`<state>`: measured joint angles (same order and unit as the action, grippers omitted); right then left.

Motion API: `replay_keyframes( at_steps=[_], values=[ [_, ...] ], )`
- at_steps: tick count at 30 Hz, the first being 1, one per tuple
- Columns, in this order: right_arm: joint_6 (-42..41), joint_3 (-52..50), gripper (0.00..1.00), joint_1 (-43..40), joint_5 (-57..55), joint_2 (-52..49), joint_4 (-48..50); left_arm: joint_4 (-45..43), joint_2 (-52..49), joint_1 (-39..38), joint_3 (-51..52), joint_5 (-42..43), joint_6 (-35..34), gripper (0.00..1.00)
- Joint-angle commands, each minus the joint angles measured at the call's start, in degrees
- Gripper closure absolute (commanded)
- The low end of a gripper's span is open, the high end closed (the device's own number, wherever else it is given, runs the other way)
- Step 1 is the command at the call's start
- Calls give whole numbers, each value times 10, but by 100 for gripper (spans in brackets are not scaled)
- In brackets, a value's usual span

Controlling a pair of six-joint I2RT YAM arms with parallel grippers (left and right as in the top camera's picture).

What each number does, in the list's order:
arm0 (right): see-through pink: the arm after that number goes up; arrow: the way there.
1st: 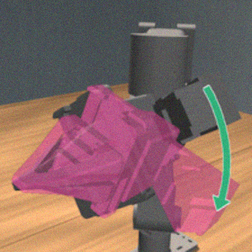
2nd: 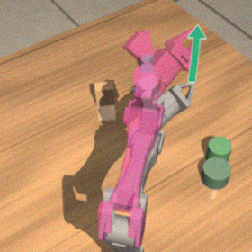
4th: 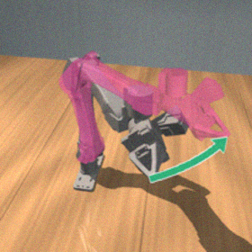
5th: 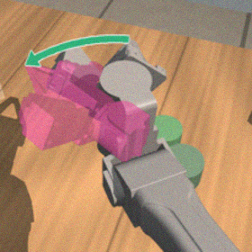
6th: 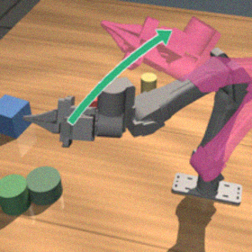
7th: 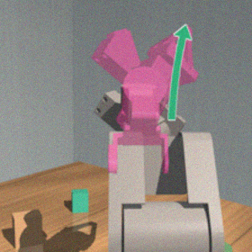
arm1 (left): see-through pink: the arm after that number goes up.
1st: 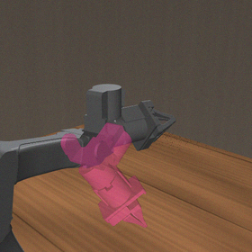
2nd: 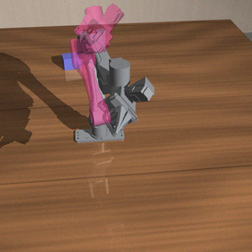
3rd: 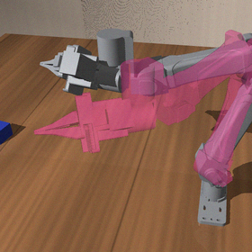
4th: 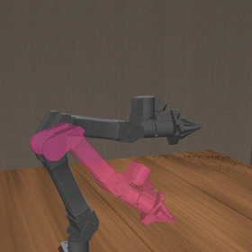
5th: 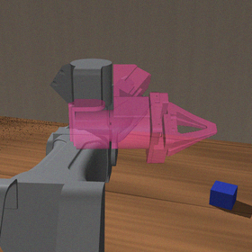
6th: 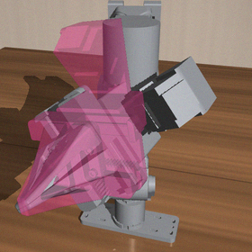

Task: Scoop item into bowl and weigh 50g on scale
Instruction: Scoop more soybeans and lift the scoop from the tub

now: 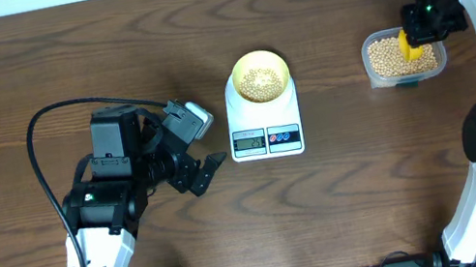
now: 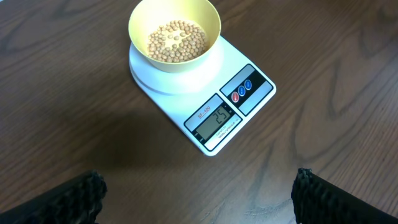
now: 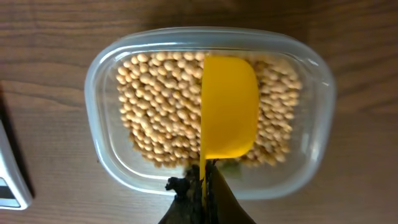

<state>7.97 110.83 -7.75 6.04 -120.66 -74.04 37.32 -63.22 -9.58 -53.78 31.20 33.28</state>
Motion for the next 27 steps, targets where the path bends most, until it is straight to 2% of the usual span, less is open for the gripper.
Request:
replay_keyframes(
  at_steps=[1, 12, 27],
  values=[
    [9, -4, 99, -1, 49, -20, 1, 2, 0, 3, 1, 5, 8, 2],
    [48, -4, 99, -16, 148, -28, -9, 2, 0, 3, 1, 5, 8, 2],
    [94, -10, 99, -103, 254, -32, -34, 2, 0, 3, 1, 5, 8, 2]
  ],
)
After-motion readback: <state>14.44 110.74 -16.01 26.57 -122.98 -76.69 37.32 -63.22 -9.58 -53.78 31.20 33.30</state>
